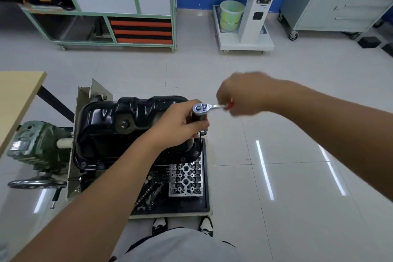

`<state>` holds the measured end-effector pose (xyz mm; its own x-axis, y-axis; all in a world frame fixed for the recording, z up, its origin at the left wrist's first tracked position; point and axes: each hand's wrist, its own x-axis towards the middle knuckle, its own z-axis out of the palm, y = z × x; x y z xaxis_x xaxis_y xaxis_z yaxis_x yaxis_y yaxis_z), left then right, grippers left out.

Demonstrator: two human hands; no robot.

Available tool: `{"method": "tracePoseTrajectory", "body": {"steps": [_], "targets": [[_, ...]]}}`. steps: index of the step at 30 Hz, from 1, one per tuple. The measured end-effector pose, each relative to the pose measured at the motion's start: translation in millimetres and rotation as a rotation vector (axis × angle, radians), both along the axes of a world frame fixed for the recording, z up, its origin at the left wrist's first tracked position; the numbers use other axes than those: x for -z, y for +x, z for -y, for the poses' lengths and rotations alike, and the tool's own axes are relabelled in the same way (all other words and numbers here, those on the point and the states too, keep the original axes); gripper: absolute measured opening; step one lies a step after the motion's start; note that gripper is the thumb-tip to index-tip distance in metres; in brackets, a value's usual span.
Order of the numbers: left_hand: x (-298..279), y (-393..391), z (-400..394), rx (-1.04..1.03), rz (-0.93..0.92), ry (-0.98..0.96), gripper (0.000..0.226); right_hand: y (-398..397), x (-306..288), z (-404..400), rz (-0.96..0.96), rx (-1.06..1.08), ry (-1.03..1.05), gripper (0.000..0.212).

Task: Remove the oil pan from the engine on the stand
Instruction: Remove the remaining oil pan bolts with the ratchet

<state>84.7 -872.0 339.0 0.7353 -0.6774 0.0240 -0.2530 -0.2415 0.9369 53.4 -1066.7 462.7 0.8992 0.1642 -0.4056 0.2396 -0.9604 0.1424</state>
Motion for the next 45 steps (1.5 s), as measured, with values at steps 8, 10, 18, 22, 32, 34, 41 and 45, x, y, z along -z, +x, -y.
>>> {"method": "tracePoseTrajectory", "body": {"steps": [8, 10, 18, 22, 32, 34, 41, 45], "targets": [[3, -4, 7, -0.142, 0.073, -0.006, 0.008, -30, 14, -31, -0.347, 0.167, 0.311, 0.026], [2, -2, 7, -0.113, 0.042, -0.022, 0.01, -12, 6, -21, -0.248, 0.113, 0.221, 0.017], [3, 3, 6, -0.131, 0.064, -0.015, 0.018, -10, 19, -16, 0.012, 0.047, 0.05, 0.022], [6, 2, 9, -0.168, 0.11, -0.008, 0.012, -9, 25, -17, -0.295, 0.302, 0.473, 0.01], [9, 1, 3, -0.069, 0.246, 0.048, 0.021, -12, 38, -2, -0.365, 0.665, 1.059, 0.037], [10, 0, 2, -0.101, 0.274, 0.051, 0.019, -13, 40, -5, -0.33, 0.68, 1.094, 0.037], [11, -2, 5, -0.141, 0.255, 0.053, 0.023, -18, 25, -8, -0.078, 0.634, 1.024, 0.041], [10, -4, 4, -0.19, 0.279, 0.031, 0.038, -12, 7, 8, 0.229, 0.834, 1.382, 0.034]]}}
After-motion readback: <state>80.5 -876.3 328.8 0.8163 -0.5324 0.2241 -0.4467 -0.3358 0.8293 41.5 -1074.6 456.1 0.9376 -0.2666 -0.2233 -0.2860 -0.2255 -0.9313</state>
